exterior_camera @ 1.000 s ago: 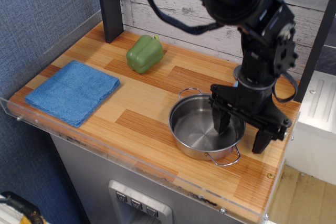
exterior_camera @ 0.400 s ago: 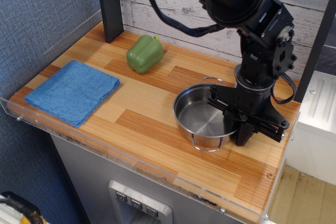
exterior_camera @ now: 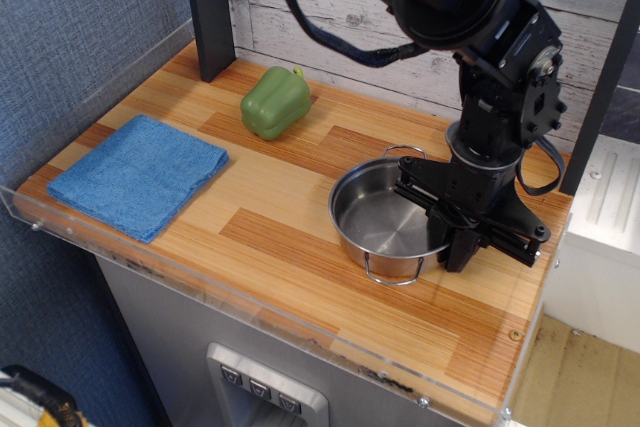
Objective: Place the metal pot between the green bell pepper and the spoon.
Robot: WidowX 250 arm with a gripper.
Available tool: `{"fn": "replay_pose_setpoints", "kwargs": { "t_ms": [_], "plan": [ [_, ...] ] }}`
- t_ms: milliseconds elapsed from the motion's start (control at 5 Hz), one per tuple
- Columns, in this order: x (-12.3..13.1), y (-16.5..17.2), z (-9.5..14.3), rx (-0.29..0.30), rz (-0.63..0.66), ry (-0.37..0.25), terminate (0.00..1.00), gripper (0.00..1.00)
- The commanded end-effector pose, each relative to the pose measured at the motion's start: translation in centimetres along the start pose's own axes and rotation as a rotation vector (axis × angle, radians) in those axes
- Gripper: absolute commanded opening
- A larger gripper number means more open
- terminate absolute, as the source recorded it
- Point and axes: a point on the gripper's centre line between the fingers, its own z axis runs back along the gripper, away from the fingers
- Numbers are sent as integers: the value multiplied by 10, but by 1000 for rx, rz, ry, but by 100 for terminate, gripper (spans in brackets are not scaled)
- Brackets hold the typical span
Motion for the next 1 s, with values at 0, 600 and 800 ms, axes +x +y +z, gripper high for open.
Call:
{"fn": "replay_pose_setpoints", "kwargs": {
  "t_ms": [0, 600, 800],
  "plan": [
    [-7, 1, 84, 93, 84, -133, 0, 0],
    [33, 61, 83, 9, 186, -126, 0, 0],
    [44, 69, 70, 37, 224, -118, 0, 0]
  ]
}}
